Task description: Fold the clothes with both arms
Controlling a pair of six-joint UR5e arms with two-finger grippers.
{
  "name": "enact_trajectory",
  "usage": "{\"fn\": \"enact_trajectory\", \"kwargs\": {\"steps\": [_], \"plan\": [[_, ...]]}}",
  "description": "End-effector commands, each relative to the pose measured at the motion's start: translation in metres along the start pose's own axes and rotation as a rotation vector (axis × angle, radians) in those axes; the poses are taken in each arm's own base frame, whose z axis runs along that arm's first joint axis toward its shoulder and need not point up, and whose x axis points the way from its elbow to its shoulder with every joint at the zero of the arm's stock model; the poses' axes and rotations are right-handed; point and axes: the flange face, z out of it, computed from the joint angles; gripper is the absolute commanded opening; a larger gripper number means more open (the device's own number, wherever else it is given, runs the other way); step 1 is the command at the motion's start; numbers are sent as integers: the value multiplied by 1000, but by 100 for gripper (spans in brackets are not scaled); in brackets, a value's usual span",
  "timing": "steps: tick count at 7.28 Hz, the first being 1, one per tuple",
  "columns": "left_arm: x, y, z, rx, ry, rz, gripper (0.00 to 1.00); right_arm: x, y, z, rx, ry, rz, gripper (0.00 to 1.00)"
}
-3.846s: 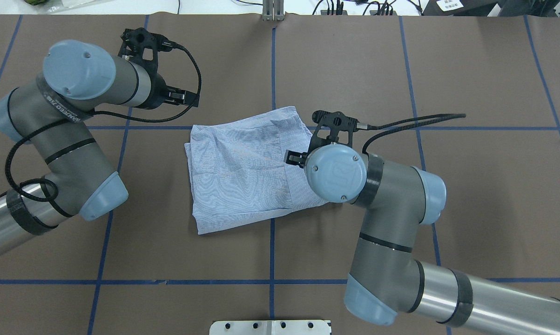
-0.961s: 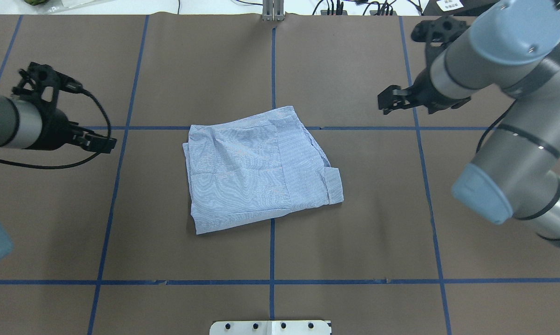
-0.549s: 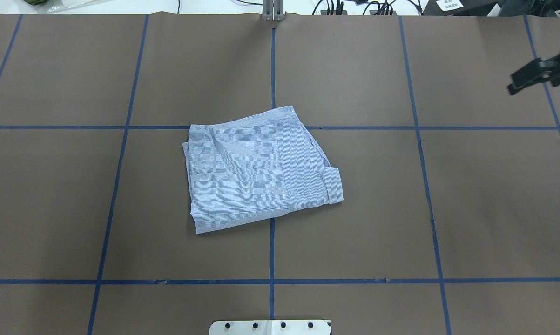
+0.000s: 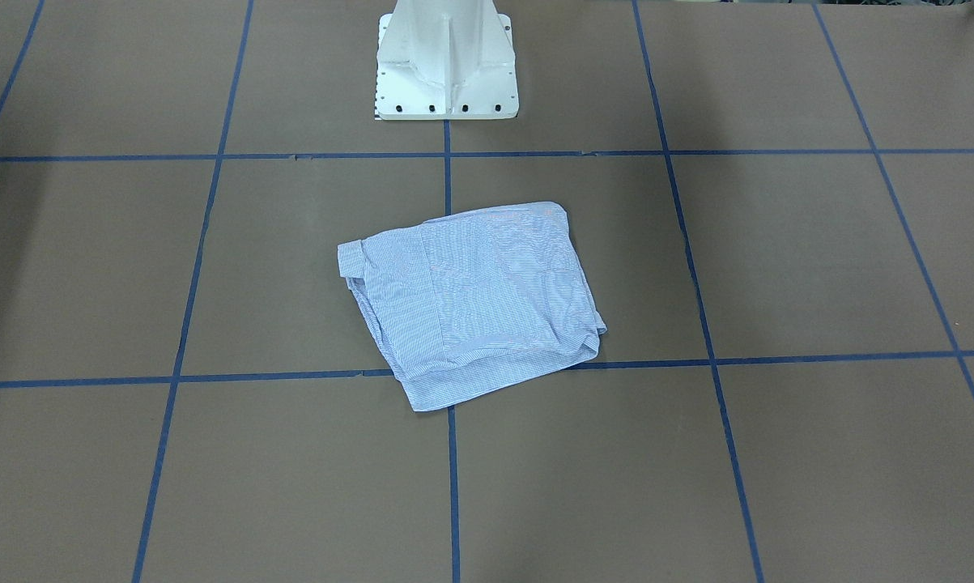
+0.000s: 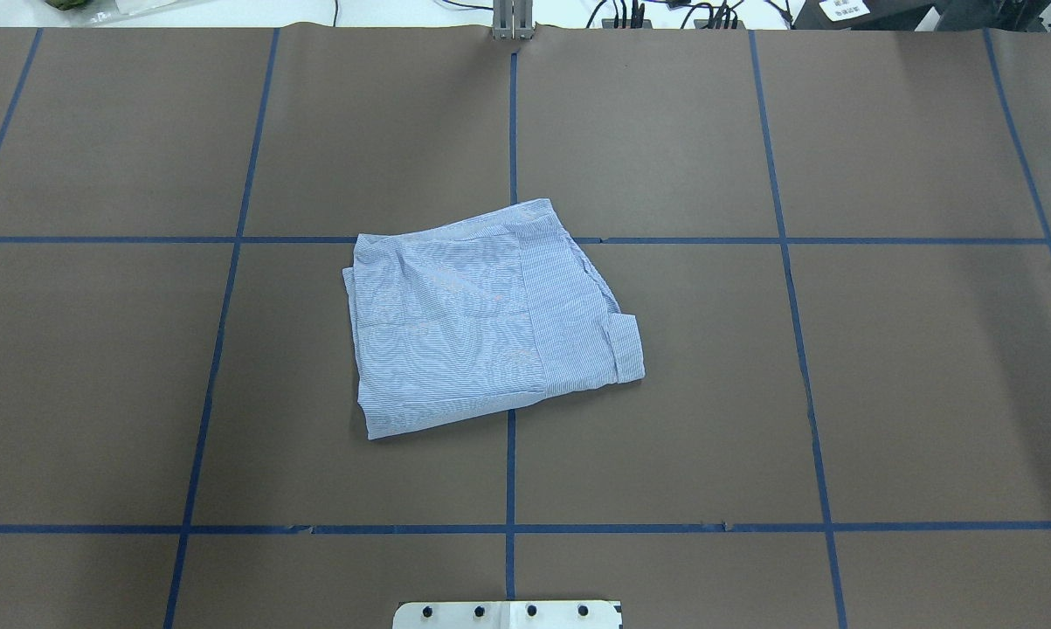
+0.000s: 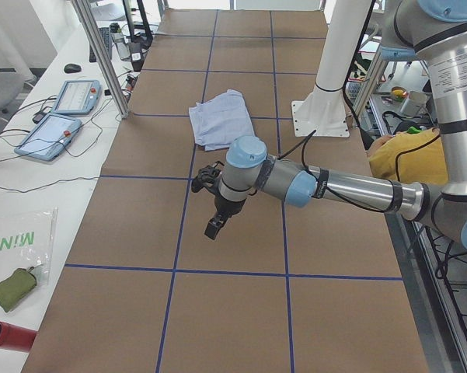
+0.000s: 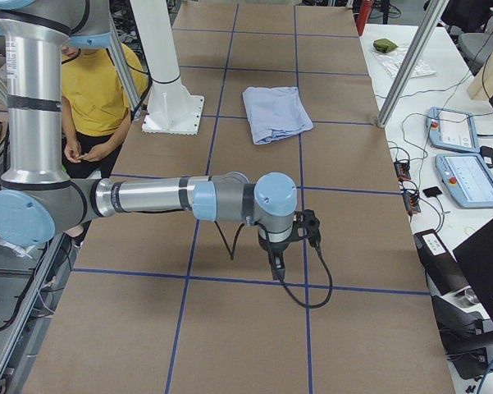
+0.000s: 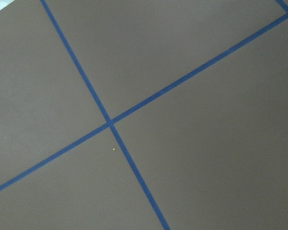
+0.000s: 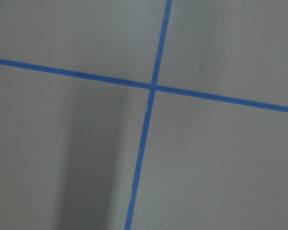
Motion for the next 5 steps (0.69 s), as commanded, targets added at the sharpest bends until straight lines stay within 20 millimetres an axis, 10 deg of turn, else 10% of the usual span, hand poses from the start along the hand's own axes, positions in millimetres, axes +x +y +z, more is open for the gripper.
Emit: {"fn": "enact_trajectory", "kwargs": {"steps": [1, 5], "plan": [[-26, 27, 19, -139, 67, -174, 100, 20, 37, 17, -30, -12, 54, 100], [-27, 32, 21, -214, 126, -275, 100, 23, 46, 20, -38, -12, 74, 100]]}}
